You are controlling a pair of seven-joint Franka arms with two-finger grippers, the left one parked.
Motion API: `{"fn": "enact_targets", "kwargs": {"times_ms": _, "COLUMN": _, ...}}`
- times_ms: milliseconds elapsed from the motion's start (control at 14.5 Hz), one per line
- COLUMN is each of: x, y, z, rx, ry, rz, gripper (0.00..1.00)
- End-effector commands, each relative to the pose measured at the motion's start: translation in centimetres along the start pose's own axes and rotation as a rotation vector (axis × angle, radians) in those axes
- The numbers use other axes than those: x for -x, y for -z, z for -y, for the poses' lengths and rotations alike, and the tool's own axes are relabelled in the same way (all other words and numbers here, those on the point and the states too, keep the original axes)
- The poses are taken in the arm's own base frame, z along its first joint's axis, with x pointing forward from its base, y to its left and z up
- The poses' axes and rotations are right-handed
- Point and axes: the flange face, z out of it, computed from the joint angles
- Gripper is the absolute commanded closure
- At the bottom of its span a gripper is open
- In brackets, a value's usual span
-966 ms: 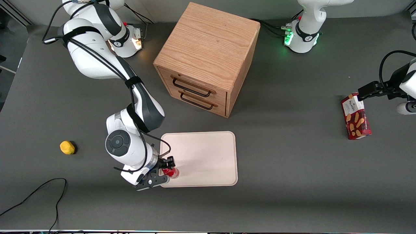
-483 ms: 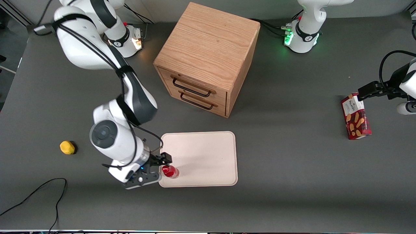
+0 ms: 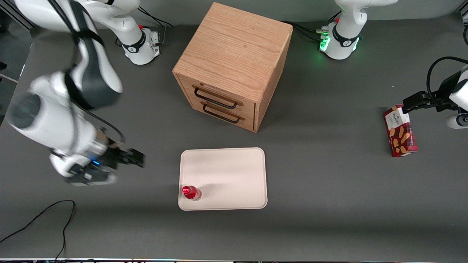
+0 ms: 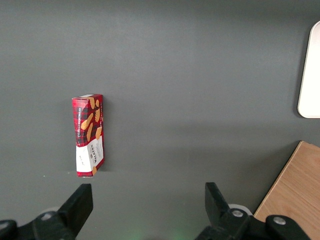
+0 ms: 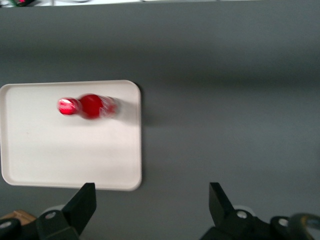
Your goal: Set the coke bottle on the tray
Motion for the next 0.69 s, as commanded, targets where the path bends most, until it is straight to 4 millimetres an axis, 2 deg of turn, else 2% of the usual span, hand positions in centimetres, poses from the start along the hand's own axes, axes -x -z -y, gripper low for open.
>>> {"fn": "enact_targets", "kwargs": {"times_ms": 0, "x": 6.2, "y": 3.7, "z": -4.1, "rx": -0.030, "ry": -0.057, "rz": -0.014, "gripper": 0.00}}
{"fn": "enact_targets", "kwargs": {"times_ms": 138, "x": 7.8, "y": 6.1, "z": -6.4, "rx": -0.037, "ry": -0.059, "rz": -0.031, "gripper": 0.00}}
{"fn": "enact_targets", "kwargs": {"times_ms": 276, "x": 8.2, "y": 7.7, "z": -9.0, "rx": -0.029, "ry": -0.019, "rz": 0.000, "gripper": 0.00}}
{"fn": "enact_targets", "kwargs": {"times_ms": 414, "x": 7.9, "y": 9.4, "z": -10.6, "rx": -0.026, "ry": -0.033, "rz": 0.001, "gripper": 0.00}}
{"fn": "enact_targets", "kwargs": {"times_ms": 621, "x": 8.0, "y": 10.3, "z": -11.2, "rx": 0.046, "ry": -0.032, "rz": 0.021, "gripper": 0.00}}
